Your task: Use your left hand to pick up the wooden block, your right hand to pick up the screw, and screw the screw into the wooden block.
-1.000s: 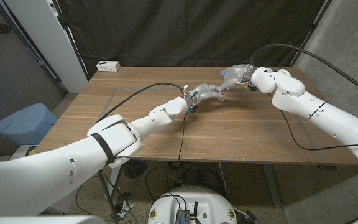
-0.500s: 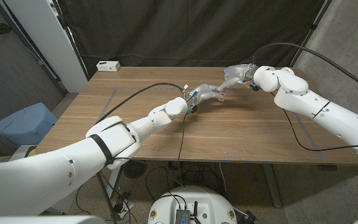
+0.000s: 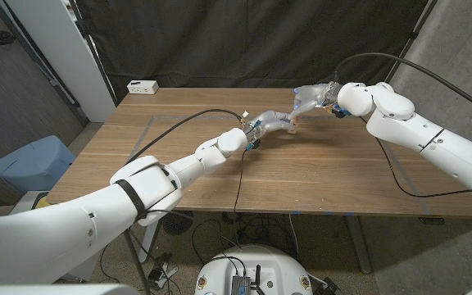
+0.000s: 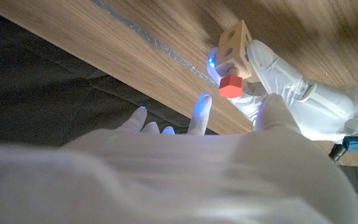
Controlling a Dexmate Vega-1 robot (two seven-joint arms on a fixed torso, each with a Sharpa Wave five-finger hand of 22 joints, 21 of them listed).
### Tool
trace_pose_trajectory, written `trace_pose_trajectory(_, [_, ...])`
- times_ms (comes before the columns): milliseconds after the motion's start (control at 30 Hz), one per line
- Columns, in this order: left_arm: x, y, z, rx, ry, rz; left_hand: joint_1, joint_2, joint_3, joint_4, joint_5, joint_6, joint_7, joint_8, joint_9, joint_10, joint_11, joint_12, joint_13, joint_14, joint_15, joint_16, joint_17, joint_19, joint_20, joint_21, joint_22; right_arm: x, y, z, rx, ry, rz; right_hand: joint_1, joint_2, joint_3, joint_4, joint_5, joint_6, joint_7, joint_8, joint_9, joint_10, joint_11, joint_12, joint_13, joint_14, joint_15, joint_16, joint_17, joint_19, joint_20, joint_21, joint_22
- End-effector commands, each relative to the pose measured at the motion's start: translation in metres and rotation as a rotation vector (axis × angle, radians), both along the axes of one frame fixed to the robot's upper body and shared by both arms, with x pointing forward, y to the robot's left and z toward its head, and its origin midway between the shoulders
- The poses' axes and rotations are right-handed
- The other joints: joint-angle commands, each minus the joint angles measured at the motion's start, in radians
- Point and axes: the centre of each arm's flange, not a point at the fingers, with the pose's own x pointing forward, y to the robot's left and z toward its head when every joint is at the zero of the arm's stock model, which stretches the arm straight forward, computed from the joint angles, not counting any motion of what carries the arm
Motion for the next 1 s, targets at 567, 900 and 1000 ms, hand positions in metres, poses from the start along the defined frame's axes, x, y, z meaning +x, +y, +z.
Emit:
trace_pose_trajectory(567, [0.006, 0.0, 0.002, -0.001, 0.015, 0.017, 0.005, 0.008, 0.005, 0.001, 0.003, 0.005, 0.001, 0.005, 0.005, -0.003, 0.002, 0.002, 0.001, 0.005, -0.04, 0.0, -0.001, 0.002, 0.004, 0.003, 0.004, 0.001, -0.001, 0.01, -0.043, 0.054, 0.017, 0.125, 0.033, 0.078, -0.034, 0.04, -0.035, -0.094, -0.057, -0.061, -0.063, -0.016, 0.013, 0.004, -0.05, 0.011, 0.0, -0.005, -0.012, 0.005, 0.005, 0.001])
trace_pose_trajectory(900, [0.006, 0.0, 0.002, 0.002, 0.019, 0.021, 0.005, 0.006, 0.006, 0.0, 0.003, 0.008, 0.001, 0.006, 0.005, -0.007, 0.002, 0.001, 0.001, 0.006, -0.04, 0.0, -0.001, 0.002, 0.002, 0.003, 0.004, 0.007, -0.001, 0.007, -0.035, 0.022, 0.015, 0.208, 0.029, 0.118, -0.037, 0.03, 0.057, -0.136, -0.052, -0.104, -0.018, -0.044, 0.034, 0.002, -0.023, -0.002, 0.011, -0.011, 0.017, 0.001, 0.012, 0.001])
trace_pose_trajectory(1000, [0.006, -0.001, 0.002, 0.005, 0.02, 0.02, 0.004, 0.006, 0.006, 0.001, 0.003, 0.009, 0.001, 0.007, 0.005, -0.004, 0.002, 0.003, 0.0, 0.006, -0.04, 0.0, -0.001, 0.002, 0.003, 0.003, 0.004, 0.009, -0.002, 0.006, -0.031, 0.015, 0.015, 0.229, 0.024, 0.126, -0.035, 0.023, 0.089, -0.138, -0.05, -0.118, -0.003, -0.06, 0.037, 0.001, -0.008, -0.014, 0.015, -0.013, 0.03, 0.0, 0.015, 0.001])
